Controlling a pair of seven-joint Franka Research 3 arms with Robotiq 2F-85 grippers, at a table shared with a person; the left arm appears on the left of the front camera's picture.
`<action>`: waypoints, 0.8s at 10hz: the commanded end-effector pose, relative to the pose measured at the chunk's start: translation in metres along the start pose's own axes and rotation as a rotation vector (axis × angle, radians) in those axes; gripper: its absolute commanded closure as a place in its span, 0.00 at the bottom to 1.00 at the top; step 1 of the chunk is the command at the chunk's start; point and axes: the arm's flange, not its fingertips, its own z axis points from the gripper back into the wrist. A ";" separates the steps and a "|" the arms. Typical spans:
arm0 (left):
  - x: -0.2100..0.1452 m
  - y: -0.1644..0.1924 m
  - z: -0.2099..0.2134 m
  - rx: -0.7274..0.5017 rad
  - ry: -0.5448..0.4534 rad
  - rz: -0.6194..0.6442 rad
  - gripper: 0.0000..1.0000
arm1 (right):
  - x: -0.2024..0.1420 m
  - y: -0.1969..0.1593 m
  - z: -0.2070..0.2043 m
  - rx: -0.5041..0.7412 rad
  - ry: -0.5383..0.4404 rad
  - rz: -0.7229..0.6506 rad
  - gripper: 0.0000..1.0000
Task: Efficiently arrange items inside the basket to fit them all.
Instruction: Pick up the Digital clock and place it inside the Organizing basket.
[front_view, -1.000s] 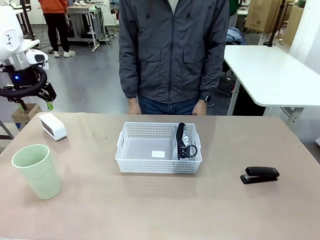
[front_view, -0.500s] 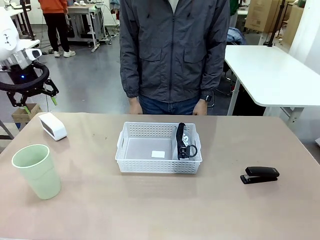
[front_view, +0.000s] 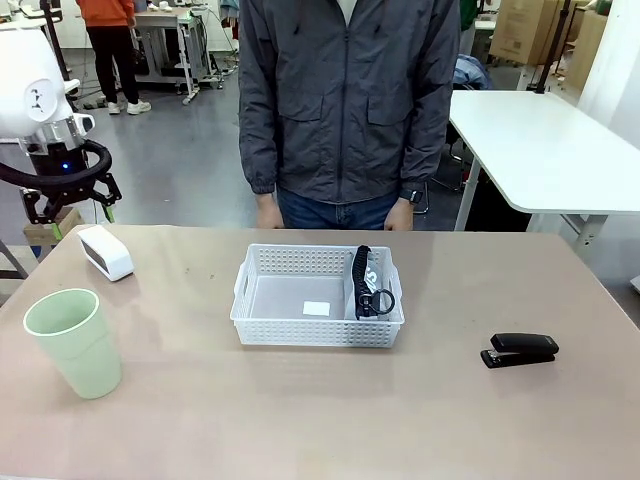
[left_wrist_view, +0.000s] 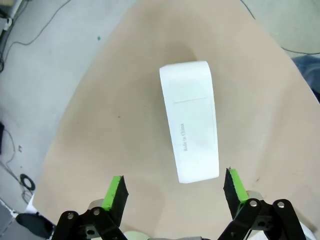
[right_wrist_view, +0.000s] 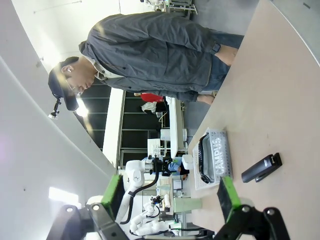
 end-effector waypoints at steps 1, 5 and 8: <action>0.003 0.008 0.000 0.008 0.010 0.043 0.00 | 0.001 0.002 -0.001 0.020 -0.010 0.026 0.00; 0.009 0.005 -0.005 -0.120 -0.023 -0.020 0.00 | 0.001 0.002 -0.001 0.020 -0.010 0.026 0.00; 0.021 0.005 -0.024 -0.106 0.023 -0.005 0.00 | 0.001 0.002 -0.001 0.020 -0.010 0.026 0.00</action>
